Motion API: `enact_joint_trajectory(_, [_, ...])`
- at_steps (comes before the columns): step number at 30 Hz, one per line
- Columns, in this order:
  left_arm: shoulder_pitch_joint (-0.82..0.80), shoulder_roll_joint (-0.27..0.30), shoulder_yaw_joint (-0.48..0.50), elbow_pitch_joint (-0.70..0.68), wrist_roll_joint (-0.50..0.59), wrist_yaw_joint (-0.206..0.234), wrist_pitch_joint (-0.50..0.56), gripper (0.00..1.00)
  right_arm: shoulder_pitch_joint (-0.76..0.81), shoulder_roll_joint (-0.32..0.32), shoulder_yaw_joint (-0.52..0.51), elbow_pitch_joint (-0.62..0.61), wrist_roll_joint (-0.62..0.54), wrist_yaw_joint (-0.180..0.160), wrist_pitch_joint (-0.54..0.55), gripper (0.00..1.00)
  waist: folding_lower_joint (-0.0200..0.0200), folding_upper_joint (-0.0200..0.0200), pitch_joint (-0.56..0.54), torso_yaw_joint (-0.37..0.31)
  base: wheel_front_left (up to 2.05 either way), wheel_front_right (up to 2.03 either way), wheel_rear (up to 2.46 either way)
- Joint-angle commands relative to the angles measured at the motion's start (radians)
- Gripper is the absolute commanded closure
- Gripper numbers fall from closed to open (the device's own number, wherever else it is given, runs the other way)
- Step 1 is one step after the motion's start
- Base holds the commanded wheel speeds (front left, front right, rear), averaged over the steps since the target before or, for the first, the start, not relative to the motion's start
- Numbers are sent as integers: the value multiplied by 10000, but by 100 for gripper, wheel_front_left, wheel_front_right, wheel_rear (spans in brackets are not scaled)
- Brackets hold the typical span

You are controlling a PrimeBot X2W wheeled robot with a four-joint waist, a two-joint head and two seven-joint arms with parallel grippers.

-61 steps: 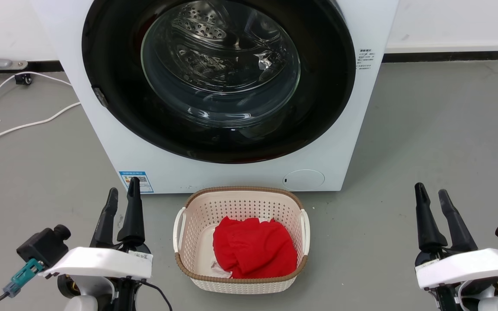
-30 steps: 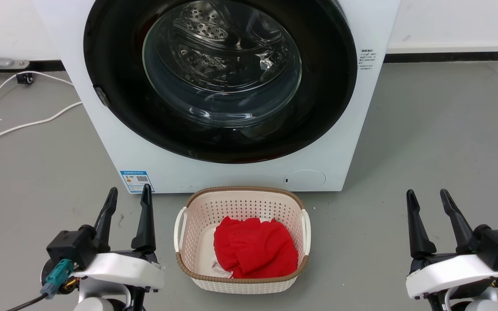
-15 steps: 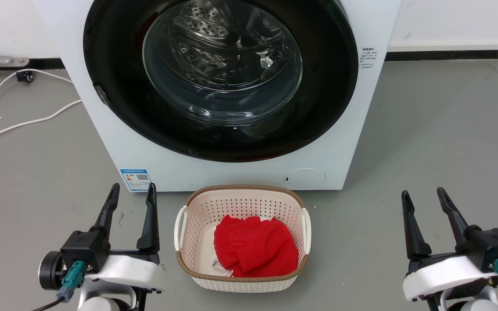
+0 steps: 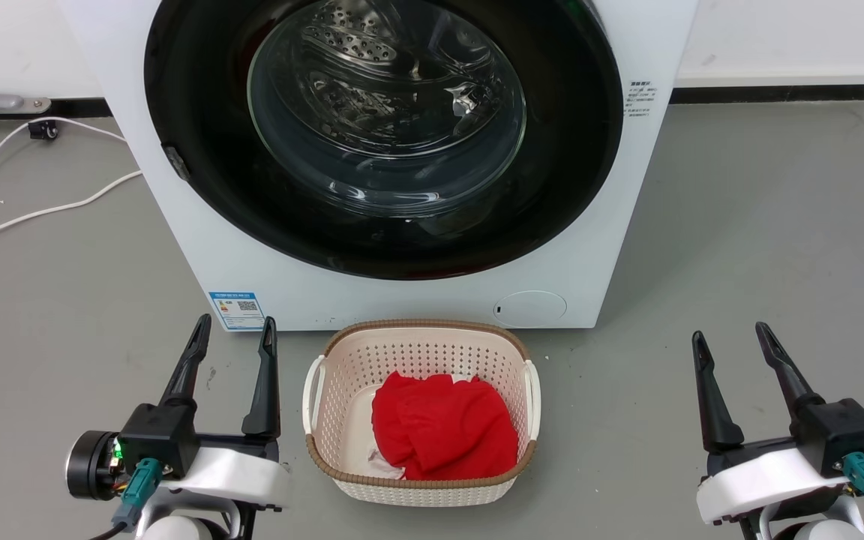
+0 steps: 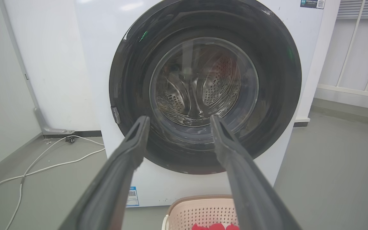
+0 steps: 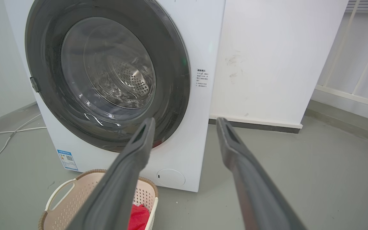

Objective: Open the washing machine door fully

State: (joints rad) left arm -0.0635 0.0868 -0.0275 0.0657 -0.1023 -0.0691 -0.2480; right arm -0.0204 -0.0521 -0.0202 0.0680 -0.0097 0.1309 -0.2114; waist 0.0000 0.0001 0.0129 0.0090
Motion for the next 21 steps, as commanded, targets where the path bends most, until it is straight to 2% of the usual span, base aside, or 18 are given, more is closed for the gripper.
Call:
enact_joint_trajectory(1, [115, -15, 29, -43, 240, -26, -88, 0, 21, 32, 15, -28, -203, -3, -96, 0, 0, -1, -2, 4, 0, 0, 0])
enact_joint_trajectory(7, [135, -94, 116, -26, 609, -73, -194, 0, 3, 34, 43, -47, -529, -5, -175, 0, 0, -1, 7, -3, 0, 0, 0])
enact_joint_trajectory(21, [129, -200, 268, 77, 576, -177, -185, 0, -47, 34, -21, 90, -271, -3, -172, 0, 0, -1, 16, -31, 0, 0, 0])
